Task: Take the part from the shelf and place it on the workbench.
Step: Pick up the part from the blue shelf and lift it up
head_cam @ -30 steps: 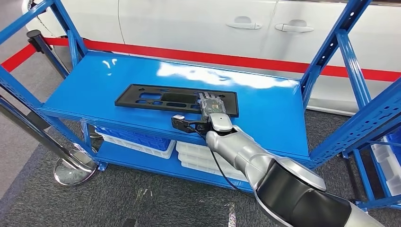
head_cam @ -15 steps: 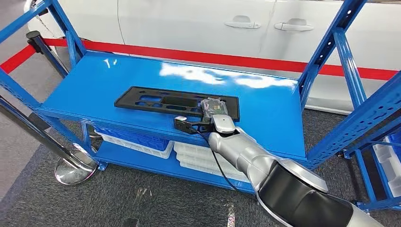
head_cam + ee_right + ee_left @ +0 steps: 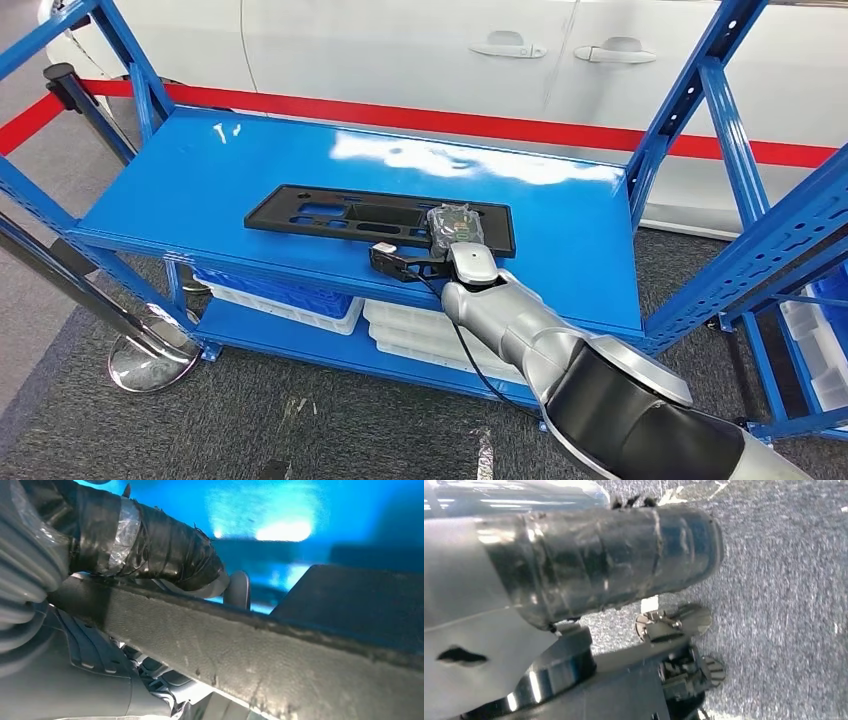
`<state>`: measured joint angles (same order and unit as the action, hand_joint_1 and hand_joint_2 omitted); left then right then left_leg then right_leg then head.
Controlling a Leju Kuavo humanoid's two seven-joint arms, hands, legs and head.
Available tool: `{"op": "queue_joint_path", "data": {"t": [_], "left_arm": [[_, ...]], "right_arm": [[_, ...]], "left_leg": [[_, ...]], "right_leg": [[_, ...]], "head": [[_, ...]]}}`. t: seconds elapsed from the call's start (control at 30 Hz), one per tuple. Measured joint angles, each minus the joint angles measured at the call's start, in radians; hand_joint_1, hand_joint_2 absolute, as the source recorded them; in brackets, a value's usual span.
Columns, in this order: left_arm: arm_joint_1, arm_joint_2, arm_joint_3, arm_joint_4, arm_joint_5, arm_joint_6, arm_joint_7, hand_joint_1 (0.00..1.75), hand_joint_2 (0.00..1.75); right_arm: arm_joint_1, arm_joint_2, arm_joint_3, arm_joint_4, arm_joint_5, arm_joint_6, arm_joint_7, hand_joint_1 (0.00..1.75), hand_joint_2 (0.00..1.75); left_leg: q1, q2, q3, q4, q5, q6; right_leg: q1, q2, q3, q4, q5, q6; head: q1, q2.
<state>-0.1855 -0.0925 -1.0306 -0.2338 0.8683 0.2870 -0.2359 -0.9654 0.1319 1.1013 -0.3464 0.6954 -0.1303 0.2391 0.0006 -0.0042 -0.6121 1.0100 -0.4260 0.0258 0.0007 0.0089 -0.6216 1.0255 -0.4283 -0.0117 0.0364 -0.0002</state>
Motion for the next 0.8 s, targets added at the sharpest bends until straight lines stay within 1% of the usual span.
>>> {"op": "queue_joint_path", "data": {"t": [0.03, 0.07, 0.1, 0.17, 0.2, 0.23, 0.27, 0.3, 0.33, 0.37, 0.4, 0.43, 0.5, 0.53, 0.57, 0.6, 0.67, 0.7, 0.73, 0.77, 0.8], "left_arm": [[0.000, 0.000, 0.000, 0.000, -0.002, 0.000, -0.004, 0.00, 0.00], [-0.001, -0.001, 0.000, 0.000, -0.006, 0.002, -0.010, 0.00, 0.00], [-0.002, -0.001, 0.000, 0.000, -0.010, 0.005, -0.020, 0.00, 0.00], [-0.003, -0.001, 0.000, 0.000, -0.017, 0.018, -0.049, 0.00, 0.00], [-0.002, -0.001, 0.000, 0.000, -0.017, 0.027, -0.067, 0.00, 0.00], [0.000, -0.001, 0.000, 0.000, -0.016, 0.035, -0.087, 0.00, 0.00], [0.001, -0.001, 0.000, 0.000, -0.014, 0.042, -0.105, 0.00, 0.00], [0.003, -0.001, 0.000, 0.000, -0.012, 0.046, -0.119, 0.00, 0.00], [0.004, -0.001, 0.000, 0.000, -0.009, 0.049, -0.131, 0.00, 0.00], [0.006, 0.000, 0.000, 0.000, -0.008, 0.052, -0.138, 0.00, 0.00], [0.008, 0.000, 0.000, 0.000, -0.005, 0.058, -0.145, 0.00, 0.00], [0.011, 0.000, 0.000, 0.000, -0.002, 0.068, -0.151, 0.00, 0.00], [0.021, 0.002, 0.001, 0.000, 0.007, 0.096, -0.163, 0.00, 0.00], [0.026, 0.003, 0.002, 0.000, 0.013, 0.107, -0.166, 0.00, 0.00], [0.030, 0.005, 0.003, 0.000, 0.020, 0.112, -0.168, 0.00, 0.00], [0.033, 0.008, 0.005, 0.000, 0.027, 0.115, -0.169, 0.00, 0.00], [0.039, 0.012, 0.009, 0.000, 0.044, 0.115, -0.167, 0.00, 0.00], [0.043, 0.015, 0.012, 0.000, 0.053, 0.111, -0.166, 0.00, 0.00], [0.049, 0.018, 0.016, 0.000, 0.063, 0.103, -0.165, 0.00, 0.00], [0.055, 0.022, 0.020, 0.000, 0.070, 0.091, -0.165, 0.00, 0.00], [0.060, 0.026, 0.023, 0.000, 0.074, 0.079, -0.167, 0.00, 0.00]], "right_arm": [[0.001, -0.002, 0.000, 0.000, 0.005, -0.021, -0.007, 1.75, 1.75], [0.002, -0.004, 0.000, -0.001, 0.004, -0.050, -0.019, 1.75, 1.75], [0.004, -0.008, 0.000, -0.003, -0.004, -0.087, -0.039, 1.75, 1.75], [0.011, -0.016, -0.003, -0.017, -0.034, -0.185, -0.092, 1.75, 1.75], [0.017, -0.021, -0.007, -0.031, -0.045, -0.237, -0.117, 1.75, 1.75], [0.022, -0.029, -0.013, -0.054, -0.048, -0.282, -0.134, 1.75, 1.75], [0.025, -0.037, -0.022, -0.084, -0.043, -0.314, -0.140, 1.75, 1.75], [0.028, -0.047, -0.031, -0.120, -0.031, -0.333, -0.138, 1.75, 1.75], [0.030, -0.057, -0.041, -0.159, -0.013, -0.347, -0.132, 1.75, 1.75], [0.035, -0.067, -0.052, -0.202, 0.009, -0.359, -0.126, 1.75, 1.75], [0.045, -0.078, -0.064, -0.248, 0.034, -0.373, -0.120, 1.75, 1.75], [0.061, -0.091, -0.078, -0.302, 0.064, -0.386, -0.112, 1.75, 1.75], [0.104, -0.121, -0.105, -0.433, 0.131, -0.398, -0.083, 1.75, 1.75], [0.129, -0.139, -0.120, -0.510, 0.164, -0.398, -0.065, 1.75, 1.75], [0.156, -0.155, -0.134, -0.592, 0.193, -0.399, -0.051, 1.75, 1.75], [0.185, -0.171, -0.150, -0.674, 0.212, -0.402, -0.043, 1.75, 1.75], [0.253, -0.201, -0.185, -0.842, 0.220, -0.416, -0.052, 1.75, 1.75], [0.290, -0.214, -0.203, -0.924, 0.206, -0.423, -0.067, 1.75, 1.75], [0.325, -0.225, -0.220, -1.001, 0.187, -0.427, -0.087, 1.75, 1.75], [0.358, -0.234, -0.235, -1.074, 0.162, -0.430, -0.109, 1.75, 1.75], [0.384, -0.242, -0.246, -1.138, 0.137, -0.431, -0.129, 1.75, 1.75]], "left_leg": [[0.003, 0.001, 0.003, -0.006, 0.004, 0.003], [0.006, 0.002, 0.006, -0.013, 0.007, 0.006], [0.008, 0.002, 0.007, -0.016, 0.010, 0.009], [0.008, 0.002, 0.006, -0.015, 0.009, 0.013], [0.008, 0.002, 0.006, -0.013, 0.008, 0.013], [0.009, 0.002, 0.006, -0.011, 0.006, 0.013], [0.010, 0.002, 0.006, -0.007, 0.003, 0.011], [0.011, 0.001, 0.006, -0.001, -0.002, 0.007], [0.012, 0.001, 0.004, 0.007, -0.008, 0.001], [0.011, 0.000, 0.001, 0.015, -0.013, -0.005], [0.010, -0.001, -0.001, 0.021, -0.017, -0.011], [0.009, -0.002, -0.003, 0.023, -0.018, -0.016], [0.011, -0.002, -0.003, 0.023, -0.021, -0.023], [0.012, -0.001, -0.005, 0.031, -0.030, -0.026], [0.012, 0.000, -0.014, 0.056, -0.049, -0.031], [0.013, 0.001, -0.032, 0.100, -0.076, -0.035], [0.015, 0.002, -0.084, 0.224, -0.135, -0.041], [0.015, 0.002, -0.105, 0.272, -0.150, -0.042], [0.015, 0.002, -0.113, 0.291, -0.148, -0.041], [0.015, 0.002, -0.103, 0.272, -0.128, -0.038], [0.014, 0.001, -0.078, 0.219, -0.095, -0.033]], "right_leg": [[0.000, 0.000, -0.005, 0.009, -0.008, 0.006], [-0.001, -0.001, -0.017, 0.037, -0.027, 0.011], [-0.002, -0.001, -0.040, 0.086, -0.055, 0.016], [-0.005, -0.002, -0.101, 0.216, -0.113, 0.024], [-0.008, -0.002, -0.124, 0.261, -0.123, 0.027], [-0.011, -0.003, -0.130, 0.269, -0.114, 0.030], [-0.014, -0.004, -0.118, 0.239, -0.088, 0.033], [-0.018, -0.005, -0.089, 0.178, -0.051, 0.036], [-0.020, -0.006, -0.058, 0.114, -0.027, 0.038], [-0.020, -0.005, -0.033, 0.063, -0.011, 0.035], [-0.019, -0.005, -0.018, 0.034, -0.006, 0.031], [-0.016, -0.003, -0.013, 0.027, -0.012, 0.025], [-0.014, -0.002, -0.011, 0.023, -0.010, 0.011], [-0.016, -0.002, -0.009, 0.021, -0.010, 0.005], [-0.018, -0.003, -0.005, 0.018, -0.010, -0.002], [-0.020, -0.004, -0.002, 0.016, -0.011, -0.007], [-0.019, -0.006, 0.003, 0.016, -0.014, -0.013], [-0.018, -0.007, 0.006, 0.016, -0.016, -0.015], [-0.017, -0.006, 0.008, 0.017, -0.017, -0.016], [-0.016, -0.005, 0.011, 0.018, -0.019, -0.017], [-0.016, -0.002, 0.012, 0.019, -0.020, -0.017]], "head": [[0.000, 0.000], [0.002, 0.000], [0.002, 0.000], [0.003, 0.000], [0.003, 0.000], [0.003, 0.000], [0.003, 0.000], [0.003, 0.000], [0.003, 0.000], [0.003, 0.000], [0.001, 0.000], [0.000, 0.000], [-0.001, 0.000], [-0.003, 0.000], [-0.005, 0.000], [-0.007, 0.000], [-0.010, 0.000], [-0.009, 0.000], [-0.009, 0.000], [-0.009, 0.000], [-0.009, 0.000]]}}
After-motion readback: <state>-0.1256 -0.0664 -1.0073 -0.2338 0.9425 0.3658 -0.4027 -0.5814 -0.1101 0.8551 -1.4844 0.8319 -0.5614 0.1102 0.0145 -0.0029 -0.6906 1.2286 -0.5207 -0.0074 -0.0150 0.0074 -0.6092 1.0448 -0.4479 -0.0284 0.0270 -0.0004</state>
